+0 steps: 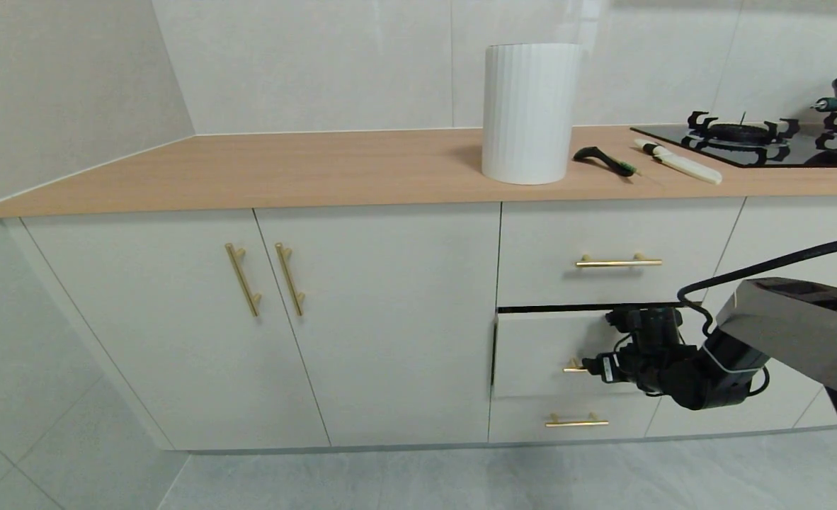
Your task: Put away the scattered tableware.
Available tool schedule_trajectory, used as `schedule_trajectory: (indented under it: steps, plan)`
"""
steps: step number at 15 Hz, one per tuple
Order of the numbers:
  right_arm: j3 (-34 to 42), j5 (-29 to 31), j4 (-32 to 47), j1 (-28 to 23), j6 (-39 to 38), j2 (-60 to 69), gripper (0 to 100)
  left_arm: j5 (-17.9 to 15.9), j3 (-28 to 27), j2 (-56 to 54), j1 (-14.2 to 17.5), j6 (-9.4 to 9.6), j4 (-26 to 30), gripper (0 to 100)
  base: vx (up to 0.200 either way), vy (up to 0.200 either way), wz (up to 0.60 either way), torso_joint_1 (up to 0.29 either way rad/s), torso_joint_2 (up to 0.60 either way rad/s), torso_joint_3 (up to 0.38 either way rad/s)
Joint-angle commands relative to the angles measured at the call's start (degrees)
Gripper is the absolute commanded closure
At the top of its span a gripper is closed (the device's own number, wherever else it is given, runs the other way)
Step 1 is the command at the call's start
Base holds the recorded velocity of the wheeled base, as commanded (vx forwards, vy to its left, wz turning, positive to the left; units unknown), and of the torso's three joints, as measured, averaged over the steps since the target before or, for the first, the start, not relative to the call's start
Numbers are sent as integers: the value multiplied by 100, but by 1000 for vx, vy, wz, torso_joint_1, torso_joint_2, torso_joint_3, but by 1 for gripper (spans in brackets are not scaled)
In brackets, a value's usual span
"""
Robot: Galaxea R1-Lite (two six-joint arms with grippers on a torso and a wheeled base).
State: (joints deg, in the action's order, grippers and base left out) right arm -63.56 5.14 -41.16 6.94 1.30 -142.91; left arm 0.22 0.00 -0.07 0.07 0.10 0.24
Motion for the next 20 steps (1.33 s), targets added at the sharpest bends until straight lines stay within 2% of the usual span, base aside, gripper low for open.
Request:
schedule_trajectory:
  steps: [1,2,4,5,7,10,14,20]
  plan:
    - [784,-295,582,106,19,1301,0,4,0,7,1,8,2,0,0,0,0,0,0,0]
    - [837,-365,1400,203,19,1934,0,4,0,7,1,-1,2,0,0,0,0,0,0,0]
    - [810,-365,2490,335,19,2909,0,4,0,7,1,-1,2,0,0,0,0,0,0,0]
    - [775,-365,2929,379,19,3393,0,4,0,7,1,-1,2,0,0,0,0,0,0,0]
    - [766,-330,3237,484,19,3938,0,4,0,7,1,-1,2,0,0,0,0,0,0,0]
    - [485,-295,3175,484,-7,3568,0,4,0,7,1,-1,2,0,0,0,0,0,0,0]
    - [388,-49,2243,431,-16,2707,0,4,0,7,1,-1,2,0,0,0,0,0,0,0]
    - [221,118,1523,449,-166,2057,0,4,0,7,1,-1,2,0,0,0,0,0,0,0]
